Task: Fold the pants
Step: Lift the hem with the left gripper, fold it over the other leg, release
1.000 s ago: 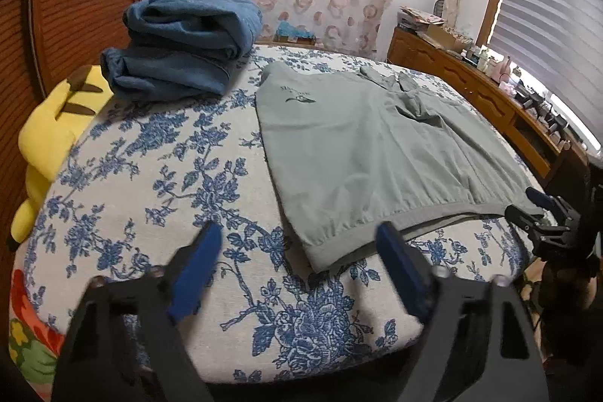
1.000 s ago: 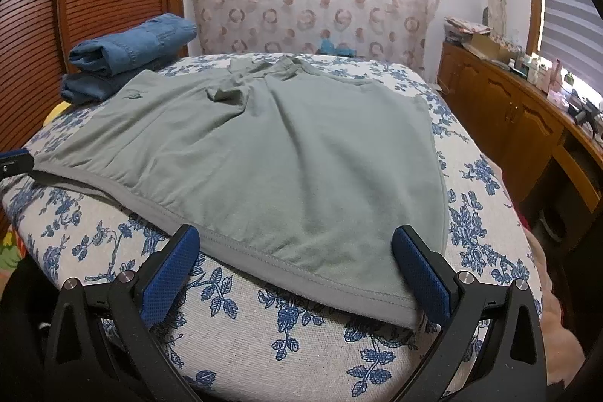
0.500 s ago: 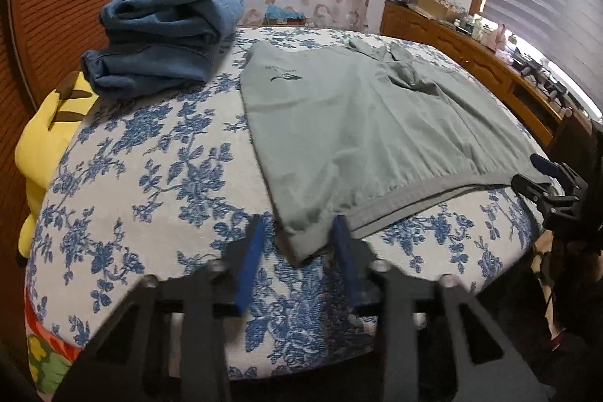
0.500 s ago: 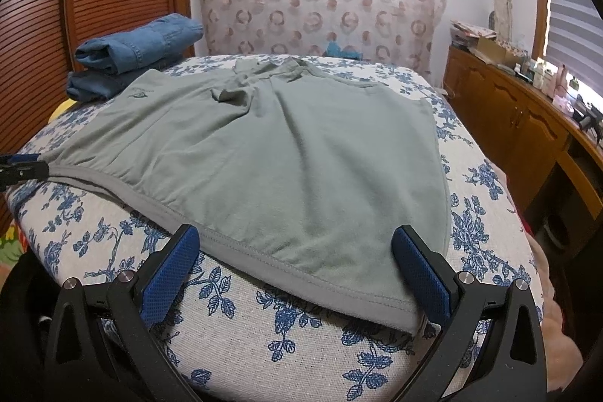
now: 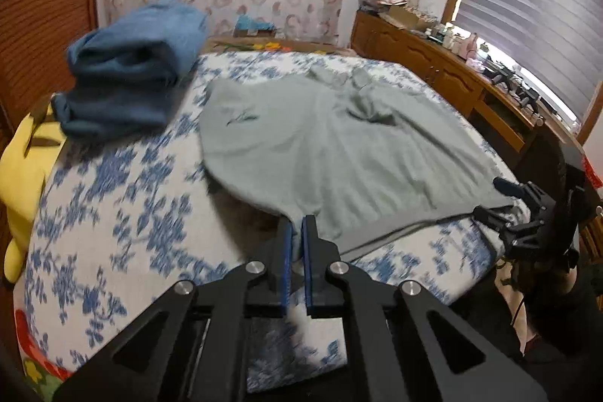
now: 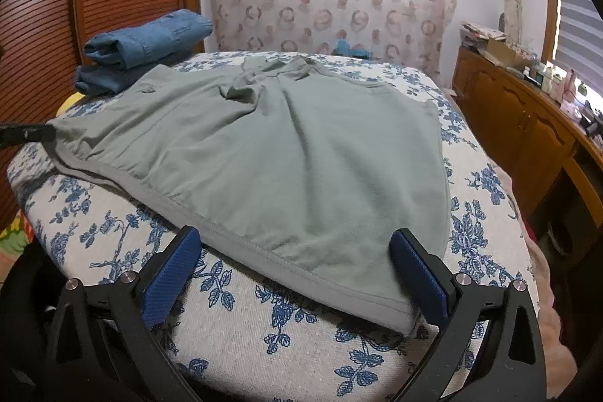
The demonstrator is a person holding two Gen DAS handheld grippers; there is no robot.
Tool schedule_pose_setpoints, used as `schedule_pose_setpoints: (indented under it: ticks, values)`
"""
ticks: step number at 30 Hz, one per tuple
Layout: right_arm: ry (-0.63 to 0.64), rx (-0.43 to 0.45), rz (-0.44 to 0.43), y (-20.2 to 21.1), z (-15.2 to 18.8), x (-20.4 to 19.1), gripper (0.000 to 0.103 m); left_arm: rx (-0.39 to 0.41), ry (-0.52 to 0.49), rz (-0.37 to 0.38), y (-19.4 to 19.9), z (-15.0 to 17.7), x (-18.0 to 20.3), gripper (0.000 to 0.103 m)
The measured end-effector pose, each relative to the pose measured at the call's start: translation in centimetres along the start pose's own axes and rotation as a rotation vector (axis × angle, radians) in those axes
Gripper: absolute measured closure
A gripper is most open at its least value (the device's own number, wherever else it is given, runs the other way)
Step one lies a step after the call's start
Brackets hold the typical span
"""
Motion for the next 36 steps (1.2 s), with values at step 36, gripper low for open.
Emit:
schedule_pose_setpoints:
  ticks: [36]
  values:
    - [-0.068, 0.048, -0.023, 4.1, -2.3, 5.8, 0.015, 0.059, -0.232, 0.237, -7.3, -12.8, 15.0, 0.099]
Point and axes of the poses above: each gripper's, at about its wrist camera, not at the fingertips, and y roughly against the way its jaws point, x to its right, z to its underside, the point moved 1 cm from there along -y, roughly the way its jaws point, and after that the axes turned 11 degrees about -y, right-handed, at the moved point
